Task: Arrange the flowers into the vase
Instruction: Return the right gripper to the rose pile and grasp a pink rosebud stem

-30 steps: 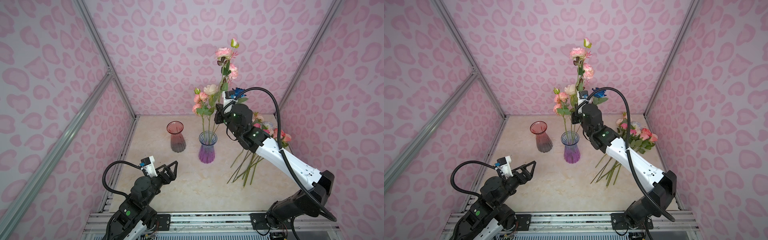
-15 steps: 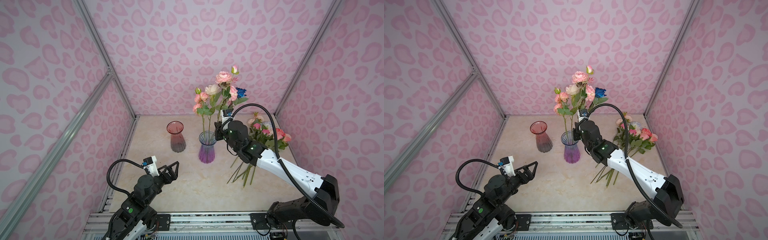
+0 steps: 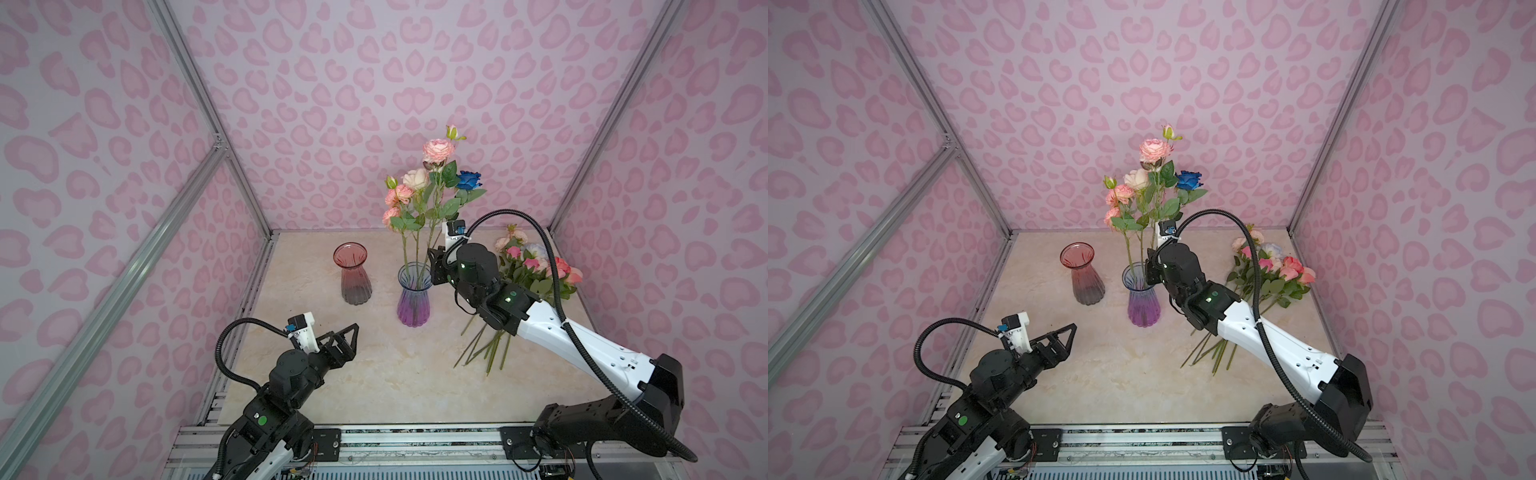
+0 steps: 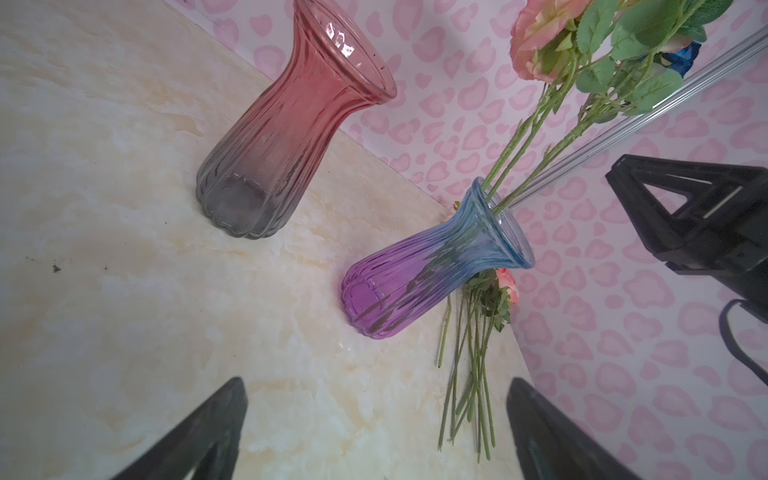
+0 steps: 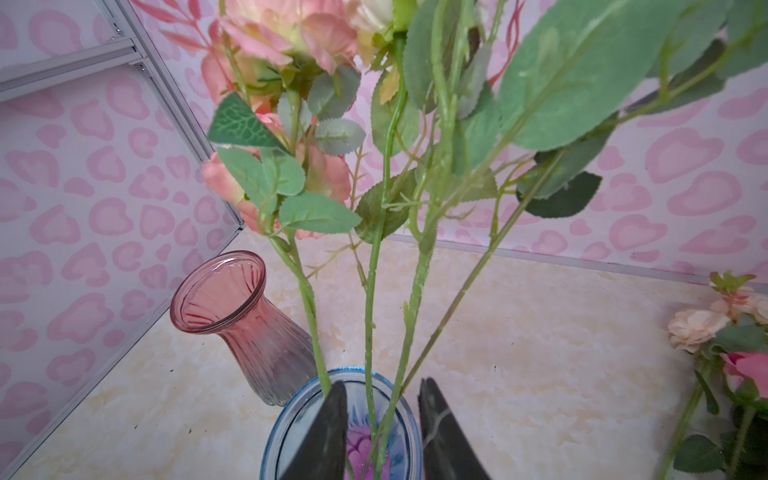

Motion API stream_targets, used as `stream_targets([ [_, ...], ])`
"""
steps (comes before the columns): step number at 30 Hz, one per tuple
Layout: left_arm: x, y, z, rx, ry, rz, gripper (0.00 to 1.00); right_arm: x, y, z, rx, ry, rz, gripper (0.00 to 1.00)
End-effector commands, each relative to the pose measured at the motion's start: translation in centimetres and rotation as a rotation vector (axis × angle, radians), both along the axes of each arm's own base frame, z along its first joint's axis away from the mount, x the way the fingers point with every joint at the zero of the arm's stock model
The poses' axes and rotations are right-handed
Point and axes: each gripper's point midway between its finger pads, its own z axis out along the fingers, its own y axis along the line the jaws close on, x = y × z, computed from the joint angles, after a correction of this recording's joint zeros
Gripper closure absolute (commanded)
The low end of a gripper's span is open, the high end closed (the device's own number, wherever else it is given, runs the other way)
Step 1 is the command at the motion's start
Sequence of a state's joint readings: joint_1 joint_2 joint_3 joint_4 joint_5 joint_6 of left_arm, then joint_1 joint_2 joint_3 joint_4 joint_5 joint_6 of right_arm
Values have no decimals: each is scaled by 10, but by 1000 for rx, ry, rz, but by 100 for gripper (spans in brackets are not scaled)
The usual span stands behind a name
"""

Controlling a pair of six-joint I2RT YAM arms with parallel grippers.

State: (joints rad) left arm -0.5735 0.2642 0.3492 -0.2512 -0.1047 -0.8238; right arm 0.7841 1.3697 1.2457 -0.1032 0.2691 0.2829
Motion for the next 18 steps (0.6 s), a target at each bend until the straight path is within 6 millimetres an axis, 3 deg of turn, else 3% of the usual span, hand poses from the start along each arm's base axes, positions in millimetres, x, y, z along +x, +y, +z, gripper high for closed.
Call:
stream_targets([
  [1, 3, -2, 9, -31, -33, -1, 2, -10, -5, 9, 30, -9, -5, 66],
  [6, 3, -5, 11, -34, -35, -12, 1, -25, -25, 28, 53, -31, -33, 62],
  [9, 3, -11, 11, -44, -39, -43, 1, -26, -55, 25, 21, -18, -113, 62],
  [12, 5, -29, 6, -85, -24, -116, 0, -8, -109, -7, 14, 85, -234, 63],
  [16, 5, -64, -8, -128, 40, -263, 4, 19, -202, -79, 106, 344, -445, 68],
  [18, 3, -76, -9, -103, 51, -309, 5, 27, -232, -115, 135, 452, -516, 71],
])
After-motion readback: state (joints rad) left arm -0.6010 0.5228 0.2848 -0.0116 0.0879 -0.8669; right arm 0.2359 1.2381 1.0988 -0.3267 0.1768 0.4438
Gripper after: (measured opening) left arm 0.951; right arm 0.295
